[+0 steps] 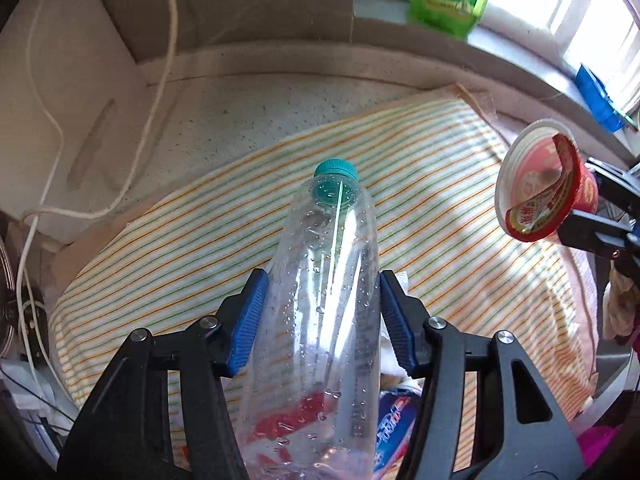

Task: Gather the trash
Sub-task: 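Grasp the clear plastic bottle with the left tool while the right tool grasps the red-and-white tub, then carry the bottle and tub down over the blue basket with both tools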

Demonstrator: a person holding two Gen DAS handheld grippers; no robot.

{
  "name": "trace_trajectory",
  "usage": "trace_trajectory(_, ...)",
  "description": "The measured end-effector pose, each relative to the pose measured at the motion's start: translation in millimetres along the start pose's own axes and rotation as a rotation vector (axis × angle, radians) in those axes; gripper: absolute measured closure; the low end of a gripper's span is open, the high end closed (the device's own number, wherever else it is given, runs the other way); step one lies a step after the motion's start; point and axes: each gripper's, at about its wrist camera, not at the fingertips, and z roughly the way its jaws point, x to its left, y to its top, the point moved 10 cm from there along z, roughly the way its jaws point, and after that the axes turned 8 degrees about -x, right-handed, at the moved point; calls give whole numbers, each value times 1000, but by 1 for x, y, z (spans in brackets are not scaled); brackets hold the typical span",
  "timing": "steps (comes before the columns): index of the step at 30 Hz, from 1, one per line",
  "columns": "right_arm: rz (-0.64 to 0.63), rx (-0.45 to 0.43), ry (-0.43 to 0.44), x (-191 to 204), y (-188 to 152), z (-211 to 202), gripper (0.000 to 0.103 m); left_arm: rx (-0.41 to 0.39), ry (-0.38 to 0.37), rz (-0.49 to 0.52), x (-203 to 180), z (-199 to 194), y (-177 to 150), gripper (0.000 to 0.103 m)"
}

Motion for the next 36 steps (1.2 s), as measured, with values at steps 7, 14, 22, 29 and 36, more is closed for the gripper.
trace_trajectory(7, -8, -22, -9, 15, -5, -23, 31, -90, -35, -58, -3, -46, -13, 46)
trace_trajectory(14, -12, -49, -7, 37, -11, -47, 31, -185, -31, -123, 1, -99, -36, 46)
trace_trajectory(22, -11, -62, 19, 73, -28, -71, 31, -225, 2, -175, 16, -149, -95, 46)
trace_trajectory(29, -15, -57, 62, 120, -57, -89, 31, -235, -3, -230, 32, -188, -157, 46)
trace_trajectory(36, -32, -31, 97, 174, -93, -103, 31, -230, -4, -271, 31, -215, -229, 46)
